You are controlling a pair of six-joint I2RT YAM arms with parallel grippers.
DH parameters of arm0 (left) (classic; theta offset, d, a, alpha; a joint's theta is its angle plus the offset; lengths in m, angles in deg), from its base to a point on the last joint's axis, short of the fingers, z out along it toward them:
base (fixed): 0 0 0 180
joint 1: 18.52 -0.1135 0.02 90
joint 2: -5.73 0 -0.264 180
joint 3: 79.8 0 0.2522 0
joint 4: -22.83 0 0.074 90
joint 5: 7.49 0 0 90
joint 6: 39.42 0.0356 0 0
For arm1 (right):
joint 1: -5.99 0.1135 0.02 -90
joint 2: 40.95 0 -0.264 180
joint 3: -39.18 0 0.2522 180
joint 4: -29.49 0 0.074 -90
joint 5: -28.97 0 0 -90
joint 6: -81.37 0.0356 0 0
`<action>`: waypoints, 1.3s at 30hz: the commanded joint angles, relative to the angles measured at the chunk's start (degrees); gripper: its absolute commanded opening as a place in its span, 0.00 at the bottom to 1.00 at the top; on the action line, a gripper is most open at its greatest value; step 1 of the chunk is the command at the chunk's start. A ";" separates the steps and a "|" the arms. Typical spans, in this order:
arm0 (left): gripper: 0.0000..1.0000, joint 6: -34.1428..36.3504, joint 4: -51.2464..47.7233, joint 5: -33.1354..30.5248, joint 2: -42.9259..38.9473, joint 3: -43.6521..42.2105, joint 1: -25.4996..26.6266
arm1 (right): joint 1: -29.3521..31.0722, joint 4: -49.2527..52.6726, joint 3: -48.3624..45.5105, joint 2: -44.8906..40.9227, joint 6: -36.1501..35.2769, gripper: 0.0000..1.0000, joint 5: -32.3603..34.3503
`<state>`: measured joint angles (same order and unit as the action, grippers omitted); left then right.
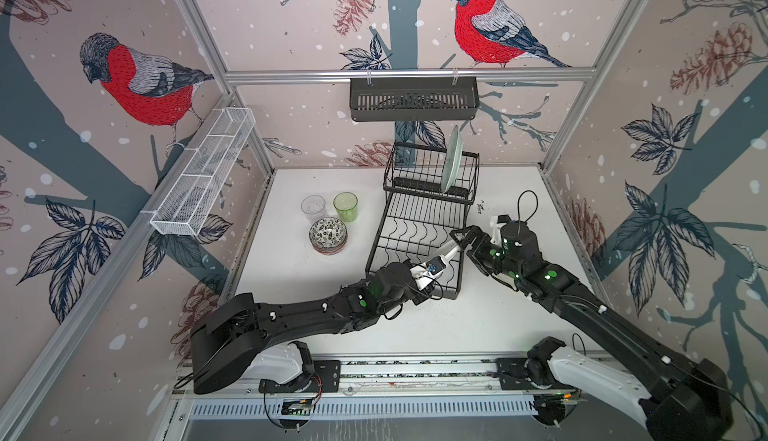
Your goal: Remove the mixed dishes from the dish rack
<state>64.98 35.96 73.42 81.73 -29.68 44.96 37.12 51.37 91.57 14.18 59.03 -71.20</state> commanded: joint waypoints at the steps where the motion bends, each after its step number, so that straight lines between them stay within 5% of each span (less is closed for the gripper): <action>1: 0.00 3.53 9.75 -2.88 0.80 1.32 0.63 | 0.33 -1.95 -0.31 -0.03 1.94 0.99 1.65; 10: 0.00 7.76 11.76 -5.24 3.31 2.35 2.16 | 0.62 -3.39 -1.79 -0.37 3.43 0.97 0.59; 25: 0.00 12.61 10.16 -6.76 9.86 6.56 3.79 | 0.56 -5.79 -4.88 -2.66 5.46 0.57 -0.41; 39: 0.00 15.70 10.48 -11.16 13.93 9.23 5.42 | -0.85 -6.84 -7.51 -4.76 6.60 0.38 -1.42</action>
<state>81.72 39.22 63.06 95.53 -21.59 50.03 36.29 47.65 84.49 9.81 68.62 -71.62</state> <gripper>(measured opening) 0.172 0.385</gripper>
